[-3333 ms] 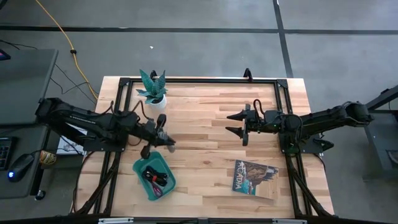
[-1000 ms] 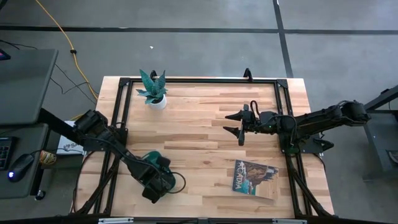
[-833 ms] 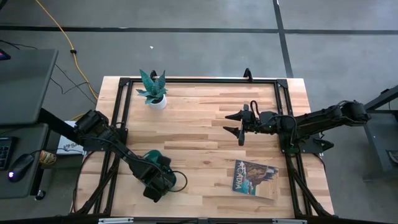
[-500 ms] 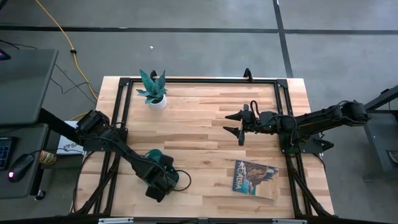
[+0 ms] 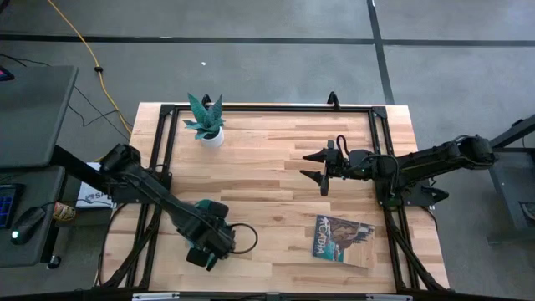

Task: Pick and place USB-C Cables
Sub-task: Return to Home Position

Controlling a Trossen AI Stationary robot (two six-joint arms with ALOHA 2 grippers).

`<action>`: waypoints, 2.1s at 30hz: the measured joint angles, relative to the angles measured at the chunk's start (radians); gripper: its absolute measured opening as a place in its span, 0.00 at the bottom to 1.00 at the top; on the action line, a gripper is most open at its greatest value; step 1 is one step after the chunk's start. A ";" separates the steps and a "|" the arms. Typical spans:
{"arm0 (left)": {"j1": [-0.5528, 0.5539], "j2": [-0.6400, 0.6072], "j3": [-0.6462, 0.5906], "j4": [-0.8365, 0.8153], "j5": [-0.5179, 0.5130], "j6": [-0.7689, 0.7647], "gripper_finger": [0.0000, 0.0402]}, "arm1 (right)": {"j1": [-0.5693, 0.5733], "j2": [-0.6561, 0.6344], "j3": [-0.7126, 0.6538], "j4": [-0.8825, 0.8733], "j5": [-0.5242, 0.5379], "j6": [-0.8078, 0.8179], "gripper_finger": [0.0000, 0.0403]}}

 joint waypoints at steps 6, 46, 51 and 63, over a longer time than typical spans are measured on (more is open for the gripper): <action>-0.002 -0.177 0.020 0.113 -0.207 0.115 0.49 | 0.000 0.000 0.000 -0.012 0.000 0.000 0.59; 0.568 -0.980 -0.830 1.401 0.093 0.450 0.49 | -0.001 0.003 0.000 -0.003 0.000 0.000 0.59; 0.570 -1.059 -1.014 1.715 0.087 0.453 0.49 | -0.001 0.003 0.000 -0.004 0.000 0.022 0.59; 0.577 -1.205 -1.211 1.784 -0.091 0.382 0.49 | -0.001 0.003 0.000 -0.004 0.000 0.018 0.59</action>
